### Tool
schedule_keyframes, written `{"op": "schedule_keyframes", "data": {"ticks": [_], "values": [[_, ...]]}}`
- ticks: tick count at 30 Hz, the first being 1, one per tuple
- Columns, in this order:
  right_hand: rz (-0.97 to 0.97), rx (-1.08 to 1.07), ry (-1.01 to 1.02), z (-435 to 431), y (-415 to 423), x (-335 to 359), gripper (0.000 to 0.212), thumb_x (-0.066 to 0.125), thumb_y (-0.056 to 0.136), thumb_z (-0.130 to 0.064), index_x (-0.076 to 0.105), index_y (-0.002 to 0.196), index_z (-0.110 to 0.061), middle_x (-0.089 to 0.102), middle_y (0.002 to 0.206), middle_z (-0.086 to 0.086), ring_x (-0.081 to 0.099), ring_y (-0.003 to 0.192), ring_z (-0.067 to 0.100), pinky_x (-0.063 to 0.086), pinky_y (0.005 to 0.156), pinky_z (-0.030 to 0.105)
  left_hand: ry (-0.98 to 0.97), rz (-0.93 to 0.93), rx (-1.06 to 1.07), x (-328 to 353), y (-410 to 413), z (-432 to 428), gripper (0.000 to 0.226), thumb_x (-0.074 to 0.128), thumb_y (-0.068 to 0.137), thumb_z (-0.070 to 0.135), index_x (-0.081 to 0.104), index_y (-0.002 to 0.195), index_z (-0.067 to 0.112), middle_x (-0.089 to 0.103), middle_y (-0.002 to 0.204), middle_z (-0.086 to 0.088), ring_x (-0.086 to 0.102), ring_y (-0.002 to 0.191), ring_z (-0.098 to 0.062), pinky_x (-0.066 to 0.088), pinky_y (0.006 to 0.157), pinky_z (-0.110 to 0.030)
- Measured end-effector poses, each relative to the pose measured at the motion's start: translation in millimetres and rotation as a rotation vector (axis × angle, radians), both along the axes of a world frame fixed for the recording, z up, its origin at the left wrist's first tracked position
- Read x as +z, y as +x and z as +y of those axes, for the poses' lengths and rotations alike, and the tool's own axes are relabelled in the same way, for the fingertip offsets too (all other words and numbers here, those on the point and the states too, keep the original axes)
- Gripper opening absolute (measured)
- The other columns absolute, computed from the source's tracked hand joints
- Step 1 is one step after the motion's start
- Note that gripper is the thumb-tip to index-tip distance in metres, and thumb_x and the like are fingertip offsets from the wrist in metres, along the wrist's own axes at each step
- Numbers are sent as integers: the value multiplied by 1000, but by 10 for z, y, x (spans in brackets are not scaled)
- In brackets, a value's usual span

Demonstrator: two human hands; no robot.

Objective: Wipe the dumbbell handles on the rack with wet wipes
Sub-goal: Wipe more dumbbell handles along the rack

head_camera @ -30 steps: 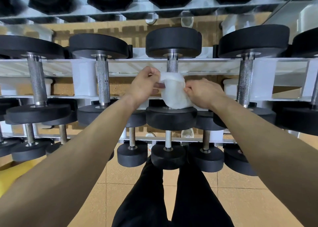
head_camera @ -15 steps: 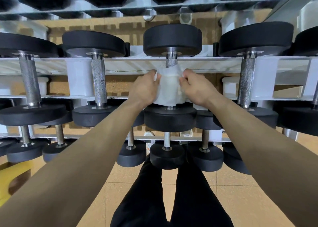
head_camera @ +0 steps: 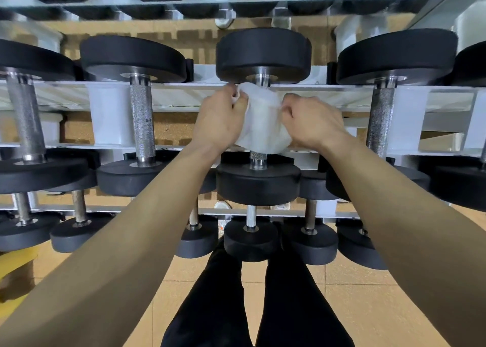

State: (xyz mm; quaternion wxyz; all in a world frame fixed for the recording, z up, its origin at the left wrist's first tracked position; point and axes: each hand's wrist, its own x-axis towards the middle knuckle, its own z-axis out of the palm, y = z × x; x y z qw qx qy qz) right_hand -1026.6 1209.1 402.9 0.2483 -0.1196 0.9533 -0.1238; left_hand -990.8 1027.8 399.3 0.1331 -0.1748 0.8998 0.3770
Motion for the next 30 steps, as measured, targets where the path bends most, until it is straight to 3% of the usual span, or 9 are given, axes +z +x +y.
{"op": "schedule_keyframes", "data": {"ticks": [4,9,14,17,19,22,25,27,30], "values": [[109,-208,-15,-44,-51,-71,30,33,103,-29,58,112,-16,58,94,5,47,83,27,35,71,36,10,86,-29,-103,48,8,28,38,107,37,55,114,17,62,79,-5,60,74,-26,44,63,-37],[-126,-87,-283,-58,221,-183,20,39,99,-28,51,85,-18,61,83,0,55,79,24,47,68,39,-115,25,-129,-305,-36,109,35,35,105,39,49,127,15,68,100,-14,61,93,-39,51,78,-48],[-266,-63,-507,125,242,7,33,49,93,-14,37,63,-19,34,59,-10,31,57,8,24,56,30,-81,-71,-231,-359,-17,9,40,29,109,38,55,123,11,68,114,-19,61,103,-40,49,83,-43],[-342,-38,-430,211,191,57,33,52,92,-14,43,61,-16,37,51,-10,34,49,6,25,49,24,-86,-345,-456,-184,54,-121,36,36,108,33,62,116,9,66,121,-15,58,106,-31,39,78,-30],[-345,-13,-269,205,152,16,32,53,93,-21,48,62,-15,47,55,-7,43,54,9,35,56,31,-105,-400,-530,-84,125,-168,28,43,106,34,62,98,15,66,103,-6,56,93,-25,37,68,-30],[-180,-177,-196,148,161,18,34,47,96,-28,47,63,-17,53,63,-1,51,64,20,38,60,37,34,-123,-234,67,253,-198,31,54,101,38,53,75,22,53,71,4,50,68,-17,33,58,-28],[-28,-489,-368,150,213,89,25,47,93,-29,52,72,-17,59,67,-4,53,65,16,34,57,33,574,32,234,219,274,-199,21,63,97,28,70,81,16,67,77,5,61,72,-11,45,67,-25],[4,-632,-432,148,253,101,12,53,91,-30,58,96,-21,64,89,-4,58,81,16,38,65,32,798,12,340,218,251,-190,19,63,96,23,75,84,16,75,87,2,69,82,-12,51,73,-27],[194,-744,-511,43,398,194,32,58,90,-21,52,122,-21,56,120,0,55,102,16,41,84,28,671,2,366,38,218,-106,35,61,97,35,72,92,3,75,87,-5,68,79,-15,50,74,-33]]}}
